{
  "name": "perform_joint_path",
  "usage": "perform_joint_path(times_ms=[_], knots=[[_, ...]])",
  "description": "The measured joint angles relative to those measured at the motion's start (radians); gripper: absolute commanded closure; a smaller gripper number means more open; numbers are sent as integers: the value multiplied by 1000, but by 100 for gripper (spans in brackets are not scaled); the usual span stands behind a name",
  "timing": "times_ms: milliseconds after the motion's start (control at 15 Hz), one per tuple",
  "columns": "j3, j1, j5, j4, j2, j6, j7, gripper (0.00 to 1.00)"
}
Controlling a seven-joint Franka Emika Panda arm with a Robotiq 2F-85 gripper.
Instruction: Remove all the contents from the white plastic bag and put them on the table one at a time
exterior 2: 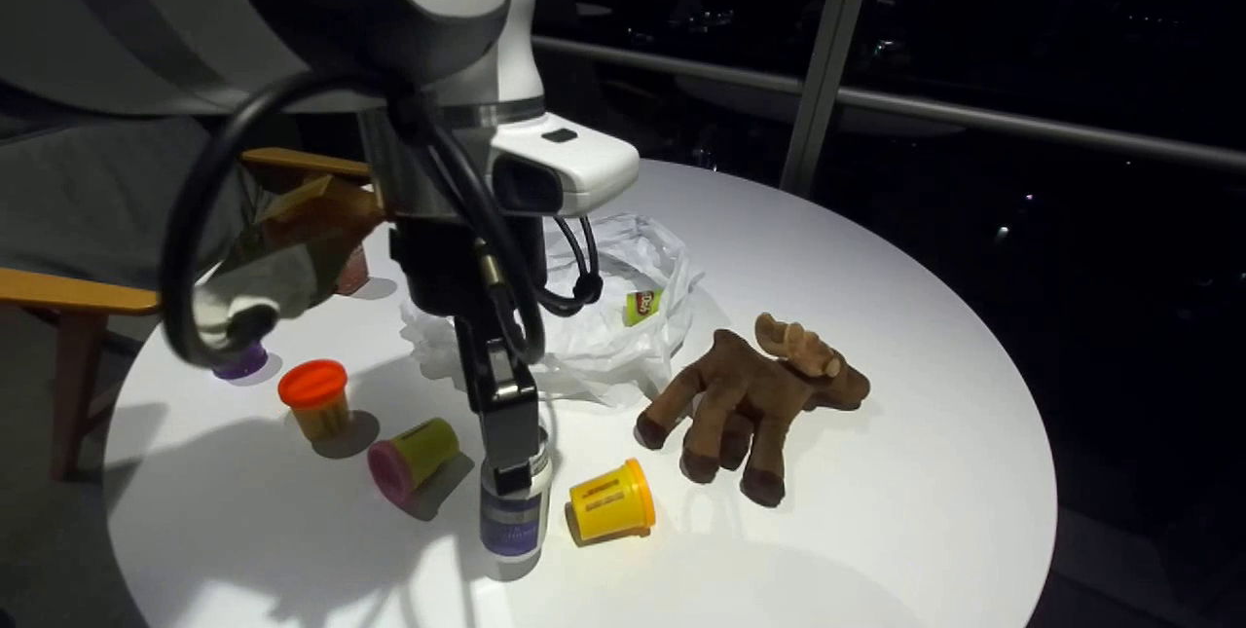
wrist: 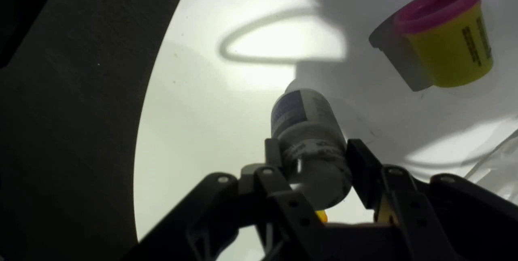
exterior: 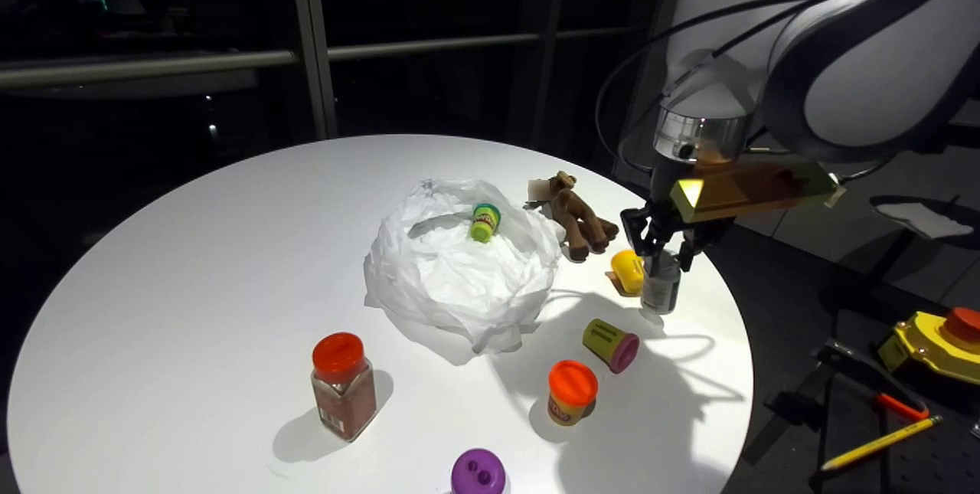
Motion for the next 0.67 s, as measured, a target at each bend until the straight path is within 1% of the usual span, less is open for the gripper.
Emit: perform_joint_path(times_ms=[200, 333, 400, 467, 667], knots=[[16, 20, -14, -7, 51, 53, 4, 81], [19, 40, -14, -5, 60, 73, 4, 31], [19, 47, -19, -6, 63, 84, 3, 30], [15, 55, -31, -4, 65, 94, 7, 24], [-4, 85, -84, -2, 67, 100, 34, 1]])
